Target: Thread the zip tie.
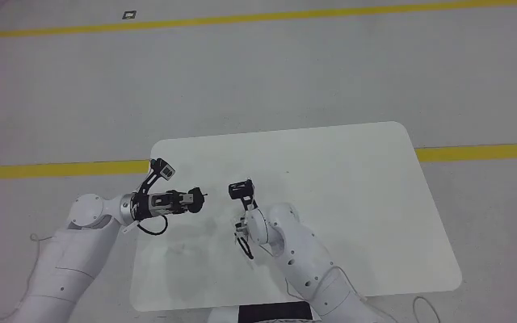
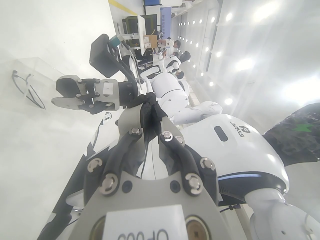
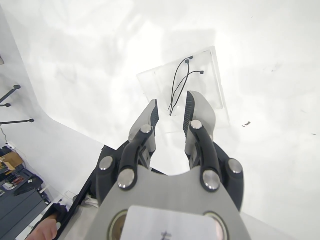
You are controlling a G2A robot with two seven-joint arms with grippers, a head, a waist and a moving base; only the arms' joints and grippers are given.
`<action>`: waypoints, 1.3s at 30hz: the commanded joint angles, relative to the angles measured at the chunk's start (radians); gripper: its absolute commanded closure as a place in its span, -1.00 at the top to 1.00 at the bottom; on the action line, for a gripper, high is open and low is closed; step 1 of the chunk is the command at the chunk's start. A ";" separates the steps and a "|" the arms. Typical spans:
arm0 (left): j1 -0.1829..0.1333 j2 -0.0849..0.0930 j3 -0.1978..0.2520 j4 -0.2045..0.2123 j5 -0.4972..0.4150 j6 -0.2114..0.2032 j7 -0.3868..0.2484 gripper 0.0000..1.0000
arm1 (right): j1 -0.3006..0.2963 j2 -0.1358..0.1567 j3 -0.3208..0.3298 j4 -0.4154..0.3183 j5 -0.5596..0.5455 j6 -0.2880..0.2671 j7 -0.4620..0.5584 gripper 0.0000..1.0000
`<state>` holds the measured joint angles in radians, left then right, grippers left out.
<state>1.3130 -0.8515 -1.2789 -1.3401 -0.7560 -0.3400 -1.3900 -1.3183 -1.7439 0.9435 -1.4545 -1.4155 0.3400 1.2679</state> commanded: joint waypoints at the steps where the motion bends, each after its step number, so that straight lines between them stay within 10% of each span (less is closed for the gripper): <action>1: 0.000 0.000 0.000 0.000 0.000 0.000 0.000 -1.00 | 0.008 -0.003 -0.004 0.017 -0.004 0.000 -0.002 -0.60; 39: 0.000 0.000 0.000 0.000 0.000 0.000 0.000 -1.00 | 0.110 -0.061 -0.003 0.240 -0.029 0.000 0.010 -0.76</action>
<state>1.3130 -0.8515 -1.2789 -1.3401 -0.7560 -0.3400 -1.3900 -1.2099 -1.8042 0.9402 -1.2186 -1.4448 0.3400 1.2776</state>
